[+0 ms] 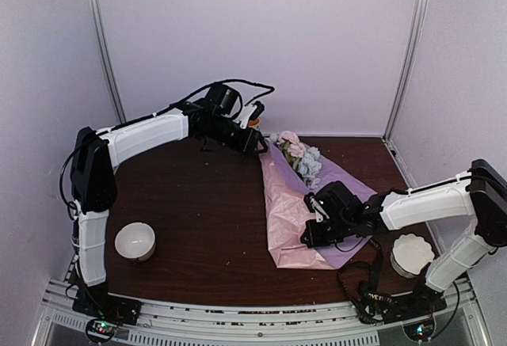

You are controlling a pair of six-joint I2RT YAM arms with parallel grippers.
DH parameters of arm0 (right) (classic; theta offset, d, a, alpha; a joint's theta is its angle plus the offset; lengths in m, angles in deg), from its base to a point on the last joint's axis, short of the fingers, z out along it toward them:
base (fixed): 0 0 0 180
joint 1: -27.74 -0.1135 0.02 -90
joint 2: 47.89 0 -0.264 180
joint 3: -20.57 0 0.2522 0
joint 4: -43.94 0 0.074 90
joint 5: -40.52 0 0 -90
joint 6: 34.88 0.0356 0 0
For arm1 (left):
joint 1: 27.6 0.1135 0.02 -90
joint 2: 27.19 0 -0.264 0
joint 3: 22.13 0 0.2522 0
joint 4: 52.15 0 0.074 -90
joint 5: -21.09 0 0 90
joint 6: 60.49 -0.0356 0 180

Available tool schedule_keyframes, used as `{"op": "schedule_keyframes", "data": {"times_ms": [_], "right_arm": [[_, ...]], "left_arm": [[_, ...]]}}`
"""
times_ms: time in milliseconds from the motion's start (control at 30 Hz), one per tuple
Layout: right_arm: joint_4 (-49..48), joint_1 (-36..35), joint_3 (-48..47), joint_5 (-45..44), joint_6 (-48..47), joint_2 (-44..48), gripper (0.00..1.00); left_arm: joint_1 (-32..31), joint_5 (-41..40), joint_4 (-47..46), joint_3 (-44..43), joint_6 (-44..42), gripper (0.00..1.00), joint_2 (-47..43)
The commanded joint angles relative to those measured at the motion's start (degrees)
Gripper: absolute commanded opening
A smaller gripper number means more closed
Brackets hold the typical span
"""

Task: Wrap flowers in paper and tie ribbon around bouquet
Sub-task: Fold the one-fourth-folded wrapping paper at the center of the board.

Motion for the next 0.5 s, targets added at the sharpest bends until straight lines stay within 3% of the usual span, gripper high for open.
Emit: {"op": "schedule_keyframes", "data": {"times_ms": [0,167,467], "right_arm": [[-0.7,0.4,0.3,0.6,0.2,0.2,0.0],[0.1,0.3,0.0,0.3,-0.4,0.2,0.0],[0.3,0.3,-0.3,0.8,-0.7,-0.3,0.0]], "left_arm": [[0.4,0.6,-1.2,1.2,-1.1,0.48,-0.9],[0.4,7.4,-2.9,3.1,-0.1,0.46,-1.3],[-3.9,7.2,-8.0,5.5,-4.0,0.49,1.7]]}}
